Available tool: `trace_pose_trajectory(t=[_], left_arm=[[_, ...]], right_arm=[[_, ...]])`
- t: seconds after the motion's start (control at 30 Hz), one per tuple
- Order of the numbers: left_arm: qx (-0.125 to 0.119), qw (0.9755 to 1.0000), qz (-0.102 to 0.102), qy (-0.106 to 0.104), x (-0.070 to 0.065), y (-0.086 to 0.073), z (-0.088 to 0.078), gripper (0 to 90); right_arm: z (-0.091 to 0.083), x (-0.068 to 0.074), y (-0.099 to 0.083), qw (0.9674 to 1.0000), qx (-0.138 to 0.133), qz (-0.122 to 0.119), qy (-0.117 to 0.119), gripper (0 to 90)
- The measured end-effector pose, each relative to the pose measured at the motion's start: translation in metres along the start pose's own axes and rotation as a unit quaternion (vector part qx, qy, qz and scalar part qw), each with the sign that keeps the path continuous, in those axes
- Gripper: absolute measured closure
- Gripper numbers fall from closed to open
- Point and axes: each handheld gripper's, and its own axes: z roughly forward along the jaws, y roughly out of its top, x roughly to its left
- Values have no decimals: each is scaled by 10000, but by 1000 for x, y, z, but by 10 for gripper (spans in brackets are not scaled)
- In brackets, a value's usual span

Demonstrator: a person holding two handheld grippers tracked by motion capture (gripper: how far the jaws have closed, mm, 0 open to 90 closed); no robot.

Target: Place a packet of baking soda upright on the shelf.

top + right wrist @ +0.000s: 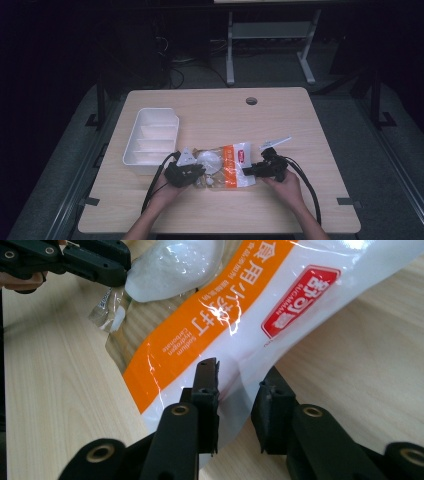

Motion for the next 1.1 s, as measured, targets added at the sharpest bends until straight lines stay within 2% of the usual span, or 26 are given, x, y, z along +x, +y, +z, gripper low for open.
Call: trace_pose_trajectory(t=[0.13, 0.27, 0.47, 0.6, 0.7, 0.77, 0.9, 1.0, 1.1], left_arm=[[-11, 10000, 5, -19, 0, 0, 0, 757], [-13, 10000, -3, -93, 0, 0, 0, 719], [-12, 9994, -192, -285, 3, 1, -1, 628], [-16, 9986, -293, -439, 5, 1, 0, 572], [-115, 9983, -295, -495, 4, 2, -1, 528], [-190, 9979, -297, -545, 4, 4, -2, 493], [-342, 9971, -349, -589, 3, 5, -5, 418], [-430, 9962, -366, -658, 4, 5, -6, 407], [-586, 9949, -433, -699, 4, 6, -8, 373]], right_arm=[[4, 4, 2, 9996, 122, -172, -164, 794], [4, 3, 1, 9997, 147, -123, -120, 839], [0, 3, 2, 9998, 83, -143, -92, 877], [-10, 3, 5, 9996, -98, -222, -117, 888], [-20, 5, 9, 9992, -158, -329, -190, 890], [-28, 5, 13, 9993, -138, -340, -90, 892], [-43, 10, 23, 9981, -201, -542, -229, 897], [-56, 16, 35, 9967, -222, -721, -286, 899], [-70, 27, 49, 9941, -291, -996, -323, 900]])
